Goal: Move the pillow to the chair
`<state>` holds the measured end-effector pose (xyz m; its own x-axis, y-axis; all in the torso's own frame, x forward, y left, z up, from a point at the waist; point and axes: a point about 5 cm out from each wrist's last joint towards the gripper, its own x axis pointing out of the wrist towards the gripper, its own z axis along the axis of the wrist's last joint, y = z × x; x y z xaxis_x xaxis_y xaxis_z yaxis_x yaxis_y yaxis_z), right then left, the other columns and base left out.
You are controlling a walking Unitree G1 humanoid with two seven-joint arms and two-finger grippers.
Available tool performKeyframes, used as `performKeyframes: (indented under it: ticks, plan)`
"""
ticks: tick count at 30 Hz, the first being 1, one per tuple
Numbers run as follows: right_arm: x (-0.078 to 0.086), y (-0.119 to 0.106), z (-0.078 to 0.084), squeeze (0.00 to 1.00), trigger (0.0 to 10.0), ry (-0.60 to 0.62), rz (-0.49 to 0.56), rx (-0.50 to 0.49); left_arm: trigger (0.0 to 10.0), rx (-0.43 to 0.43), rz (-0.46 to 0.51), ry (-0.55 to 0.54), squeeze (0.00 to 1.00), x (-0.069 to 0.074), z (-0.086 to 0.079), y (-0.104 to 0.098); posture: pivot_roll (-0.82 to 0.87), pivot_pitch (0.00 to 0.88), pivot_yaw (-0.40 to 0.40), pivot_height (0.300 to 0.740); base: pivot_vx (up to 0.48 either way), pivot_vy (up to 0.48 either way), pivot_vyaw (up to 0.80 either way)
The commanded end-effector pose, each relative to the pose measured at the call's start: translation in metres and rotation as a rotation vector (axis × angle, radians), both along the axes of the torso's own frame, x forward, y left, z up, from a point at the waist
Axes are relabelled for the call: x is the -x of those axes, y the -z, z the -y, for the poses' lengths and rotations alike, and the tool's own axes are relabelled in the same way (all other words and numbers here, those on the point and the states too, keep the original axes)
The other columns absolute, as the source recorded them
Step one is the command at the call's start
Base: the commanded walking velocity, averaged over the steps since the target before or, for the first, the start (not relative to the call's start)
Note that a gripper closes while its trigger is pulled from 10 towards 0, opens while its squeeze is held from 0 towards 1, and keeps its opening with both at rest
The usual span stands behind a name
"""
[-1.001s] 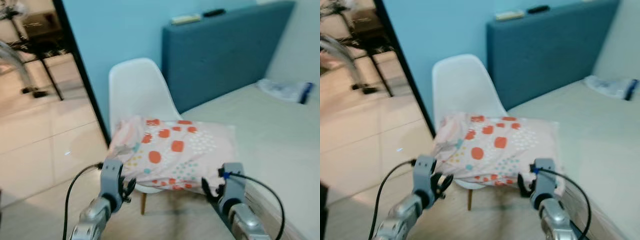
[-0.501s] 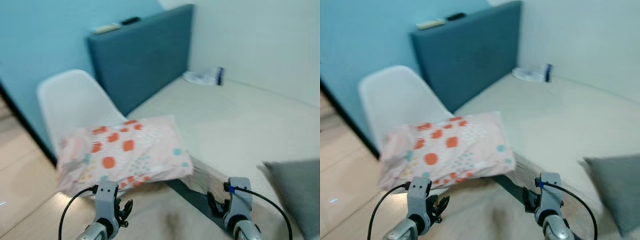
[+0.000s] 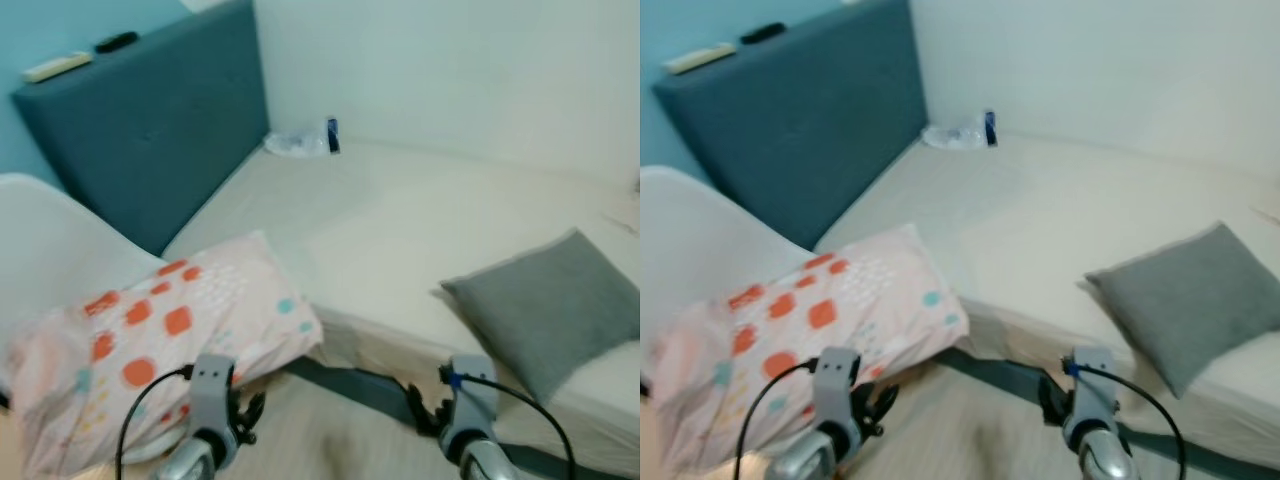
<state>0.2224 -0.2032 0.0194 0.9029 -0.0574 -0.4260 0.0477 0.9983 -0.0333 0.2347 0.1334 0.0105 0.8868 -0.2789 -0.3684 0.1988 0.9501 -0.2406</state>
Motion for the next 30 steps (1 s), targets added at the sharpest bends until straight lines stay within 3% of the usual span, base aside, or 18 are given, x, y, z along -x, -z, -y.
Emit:
performKeyframes:
  ticks: [1,11,18,26,30]
  plan:
    - [0.001,0.002,-0.004,0.00,10.0,-0.004,-0.009,-0.001,10.0,-0.009,-0.040,-0.030,0.00,0.007,-0.009,0.008,-0.13,0.065,0.059,0.738,0.000,0.000,-0.79]
    - [-0.004,0.005,0.000,0.00,10.0,-0.036,-0.020,0.037,10.0,-0.016,-0.060,-0.114,0.00,0.004,-0.019,0.017,-0.14,0.048,0.005,0.738,0.000,0.000,-0.79]
    - [-0.020,0.003,-0.001,0.00,10.0,-0.108,-0.024,0.073,10.0,-0.071,-0.053,-0.191,0.00,0.005,-0.024,0.021,-0.06,0.031,-0.101,0.738,0.000,0.000,-0.79]
    - [-0.030,0.003,-0.005,0.00,10.0,-0.148,-0.026,0.082,10.0,-0.071,-0.040,-0.233,0.00,0.005,-0.028,0.021,-0.04,0.026,-0.126,0.738,0.000,0.000,-0.79]
    - [-0.032,0.003,-0.003,0.00,10.0,-0.127,-0.018,0.078,10.0,-0.092,-0.019,-0.195,0.00,0.001,-0.024,0.019,-0.04,0.020,-0.110,0.738,0.000,0.000,-0.79]
